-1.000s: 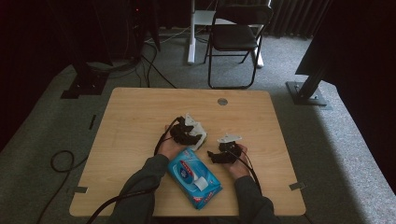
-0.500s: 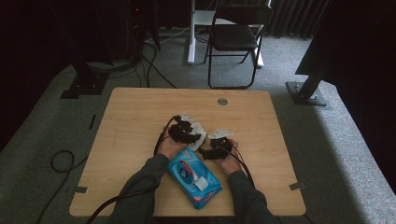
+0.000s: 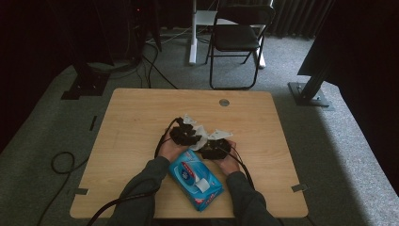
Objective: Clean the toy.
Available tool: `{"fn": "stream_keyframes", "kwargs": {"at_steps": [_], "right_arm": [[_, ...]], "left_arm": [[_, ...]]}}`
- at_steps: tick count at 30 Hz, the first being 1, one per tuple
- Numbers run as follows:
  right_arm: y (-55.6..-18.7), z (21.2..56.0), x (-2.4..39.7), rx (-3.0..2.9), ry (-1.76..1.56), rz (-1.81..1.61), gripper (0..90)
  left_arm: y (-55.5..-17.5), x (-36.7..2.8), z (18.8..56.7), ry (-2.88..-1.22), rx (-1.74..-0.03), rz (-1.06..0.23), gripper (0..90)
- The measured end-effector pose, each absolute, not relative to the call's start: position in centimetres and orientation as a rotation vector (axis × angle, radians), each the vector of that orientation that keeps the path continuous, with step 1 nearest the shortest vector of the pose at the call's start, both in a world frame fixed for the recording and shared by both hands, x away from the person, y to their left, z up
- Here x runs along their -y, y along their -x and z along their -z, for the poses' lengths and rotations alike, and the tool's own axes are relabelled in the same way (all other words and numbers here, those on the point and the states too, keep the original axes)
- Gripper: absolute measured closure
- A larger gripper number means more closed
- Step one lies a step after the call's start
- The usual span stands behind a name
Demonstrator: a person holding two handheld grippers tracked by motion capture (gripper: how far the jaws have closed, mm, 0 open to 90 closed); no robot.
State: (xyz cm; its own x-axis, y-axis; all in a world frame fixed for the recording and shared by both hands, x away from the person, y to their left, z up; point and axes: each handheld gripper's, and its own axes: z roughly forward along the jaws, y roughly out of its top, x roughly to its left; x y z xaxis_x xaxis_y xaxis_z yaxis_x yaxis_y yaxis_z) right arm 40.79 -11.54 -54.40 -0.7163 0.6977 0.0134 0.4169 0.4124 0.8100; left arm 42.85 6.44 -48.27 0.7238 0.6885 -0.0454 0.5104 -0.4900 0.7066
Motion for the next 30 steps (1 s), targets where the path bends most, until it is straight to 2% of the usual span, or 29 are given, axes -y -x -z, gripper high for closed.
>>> {"fn": "stream_keyframes", "kwargs": {"at_steps": [5, 7, 11, 16, 23, 30], "right_arm": [[-40.7, 54.5, 11.6, -2.343, -0.958, -1.204, 32.8], [-40.7, 54.5, 11.6, -2.341, -0.959, -1.198, 33.2], [-40.7, 54.5, 11.6, -2.338, -0.969, -1.206, 33.8], [-40.7, 54.5, 11.6, -2.338, -0.972, -1.206, 33.9], [-40.7, 54.5, 11.7, -2.332, -0.977, -1.202, 33.9], [-40.7, 54.5, 11.6, -2.331, -0.98, -1.204, 33.9]], "left_arm": [[-42.7, -6.6, 47.9, -2.206, -0.892, -0.374, 83.2], [-42.5, -6.6, 47.6, -2.195, -0.88, -0.385, 88.1], [-42.4, -6.7, 46.5, -2.13, -0.869, -0.382, 89.2], [-42.6, -7.2, 44.5, -1.974, -0.851, -0.377, 89.4], [-43.0, -7.7, 43.9, -1.817, -0.882, -0.378, 89.5], [-43.5, -7.4, 42.7, -1.795, -0.883, -0.403, 89.5]]}}
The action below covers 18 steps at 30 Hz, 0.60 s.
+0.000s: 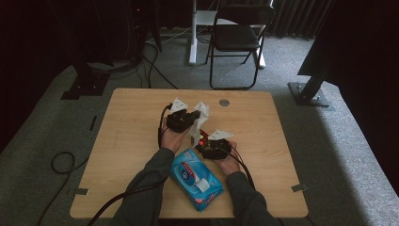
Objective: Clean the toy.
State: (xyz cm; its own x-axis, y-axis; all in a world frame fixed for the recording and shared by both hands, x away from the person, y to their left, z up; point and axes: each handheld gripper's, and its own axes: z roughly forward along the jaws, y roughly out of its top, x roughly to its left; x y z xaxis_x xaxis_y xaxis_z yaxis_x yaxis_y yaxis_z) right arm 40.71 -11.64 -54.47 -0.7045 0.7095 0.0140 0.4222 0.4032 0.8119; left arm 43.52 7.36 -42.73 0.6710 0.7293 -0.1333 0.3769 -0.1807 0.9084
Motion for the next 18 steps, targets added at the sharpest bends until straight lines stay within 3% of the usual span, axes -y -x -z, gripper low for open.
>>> {"fn": "stream_keyframes", "kwargs": {"at_steps": [6, 18], "right_arm": [[-40.7, 54.5, 11.7, -2.33, -0.982, -1.203, 33.9], [-40.7, 54.5, 11.7, -2.33, -0.98, -1.197, 33.9]], "left_arm": [[-43.7, -6.9, 42.6, -1.824, -0.86, -0.433, 89.3], [-43.5, -6.3, 48.2, -2.168, -0.837, -0.416, 89.0]]}}
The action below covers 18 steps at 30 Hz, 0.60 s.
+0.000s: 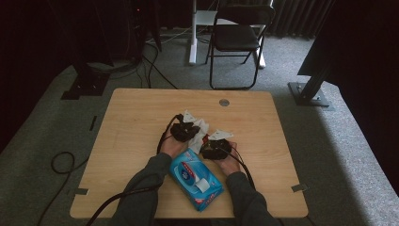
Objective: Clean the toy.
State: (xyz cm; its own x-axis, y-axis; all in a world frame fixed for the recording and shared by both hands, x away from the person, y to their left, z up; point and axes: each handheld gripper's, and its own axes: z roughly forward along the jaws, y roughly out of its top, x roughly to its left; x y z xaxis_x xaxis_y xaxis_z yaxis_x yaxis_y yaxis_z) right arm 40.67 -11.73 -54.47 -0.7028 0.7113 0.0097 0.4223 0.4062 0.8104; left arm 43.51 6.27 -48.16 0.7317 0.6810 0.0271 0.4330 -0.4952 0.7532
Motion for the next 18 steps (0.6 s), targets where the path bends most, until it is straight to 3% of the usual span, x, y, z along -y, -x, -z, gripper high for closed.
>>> {"fn": "stream_keyframes", "kwargs": {"at_steps": [5, 10, 18], "right_arm": [[-40.7, 54.5, 11.8, -2.33, -0.979, -1.197, 33.9], [-40.6, 54.5, 11.8, -2.329, -0.982, -1.199, 33.9], [-40.6, 54.5, 11.7, -2.33, -0.984, -1.197, 34.0]], "left_arm": [[-43.0, -6.5, 48.3, -2.237, -0.796, -0.433, 87.2], [-42.6, -6.6, 48.2, -2.272, -0.758, -0.444, 79.2], [-42.1, -6.3, 48.1, -2.292, -0.759, -0.476, 88.8]]}}
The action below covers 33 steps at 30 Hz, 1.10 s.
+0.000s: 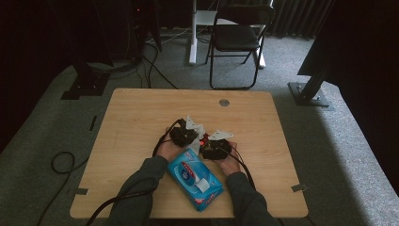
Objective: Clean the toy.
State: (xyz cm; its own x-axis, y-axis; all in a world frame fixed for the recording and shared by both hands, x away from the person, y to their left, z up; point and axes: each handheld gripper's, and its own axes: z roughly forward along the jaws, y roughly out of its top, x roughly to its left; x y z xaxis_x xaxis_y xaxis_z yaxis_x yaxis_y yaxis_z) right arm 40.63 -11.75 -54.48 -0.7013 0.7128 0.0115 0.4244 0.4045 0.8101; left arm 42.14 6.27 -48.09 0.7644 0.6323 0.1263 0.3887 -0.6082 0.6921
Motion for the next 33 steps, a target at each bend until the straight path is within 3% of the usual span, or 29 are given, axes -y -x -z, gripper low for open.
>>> {"fn": "stream_keyframes", "kwargs": {"at_steps": [11, 25, 33], "right_arm": [[-40.6, 54.5, 11.7, -2.327, -0.986, -1.199, 34.0], [-40.6, 54.5, 11.7, -2.329, -0.984, -1.195, 34.1], [-40.5, 54.5, 11.8, -2.332, -0.968, -1.189, 34.3]], "left_arm": [[-40.9, -5.2, 48.0, -2.313, -0.649, -0.376, 89.2], [-41.6, -4.2, 48.0, -2.319, -0.627, -0.382, 89.1], [-42.9, -4.2, 48.1, -2.299, -0.7, -0.47, 89.2]]}}
